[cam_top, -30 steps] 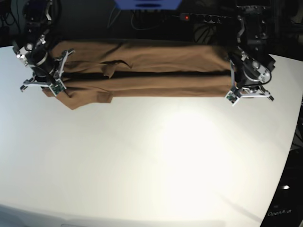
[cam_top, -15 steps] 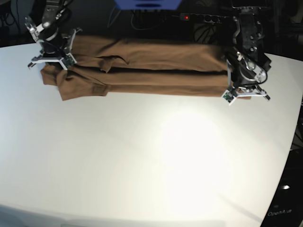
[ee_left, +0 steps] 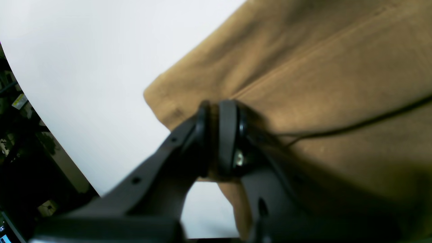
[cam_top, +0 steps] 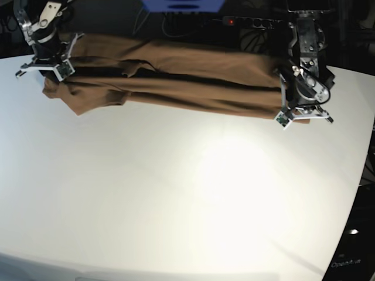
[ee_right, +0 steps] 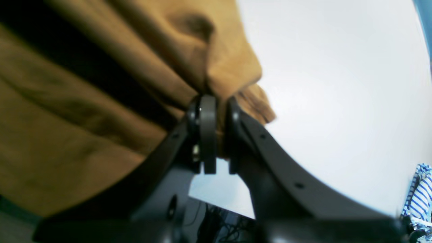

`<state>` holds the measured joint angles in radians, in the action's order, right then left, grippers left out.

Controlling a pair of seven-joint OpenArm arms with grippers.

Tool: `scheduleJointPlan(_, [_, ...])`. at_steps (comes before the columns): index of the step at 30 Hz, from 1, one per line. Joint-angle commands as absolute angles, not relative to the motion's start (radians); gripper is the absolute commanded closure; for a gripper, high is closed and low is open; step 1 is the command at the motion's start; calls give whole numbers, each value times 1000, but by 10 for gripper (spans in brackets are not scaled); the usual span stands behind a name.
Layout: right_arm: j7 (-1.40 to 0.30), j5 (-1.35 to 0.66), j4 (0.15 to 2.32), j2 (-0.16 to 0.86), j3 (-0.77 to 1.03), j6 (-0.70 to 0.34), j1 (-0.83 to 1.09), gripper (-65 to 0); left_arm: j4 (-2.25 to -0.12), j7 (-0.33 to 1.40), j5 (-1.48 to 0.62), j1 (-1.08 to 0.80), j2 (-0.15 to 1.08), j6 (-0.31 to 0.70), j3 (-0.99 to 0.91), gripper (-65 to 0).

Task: Fold the T-shirt properly
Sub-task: 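Pull the folded brown strip toward the robot with both grippers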

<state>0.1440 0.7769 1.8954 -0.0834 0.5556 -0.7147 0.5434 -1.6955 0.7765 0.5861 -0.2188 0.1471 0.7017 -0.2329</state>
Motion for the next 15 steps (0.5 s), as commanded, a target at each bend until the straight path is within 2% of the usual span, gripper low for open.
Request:
scheduleJointPlan(1, [159, 776, 1913, -77, 576, -698, 550, -3, -1701, 783, 596, -216, 153, 698, -237, -26])
scheduleJointPlan(10, [289, 842, 1908, -153, 639, -698, 567, -3, -1701, 789, 598, -193, 150, 698, -236, -26])
scheduleJointPlan(15, [358, 865, 1908, -157, 630, -698, 596, -3, -1699, 791, 596, -189, 150, 698, -232, -26])
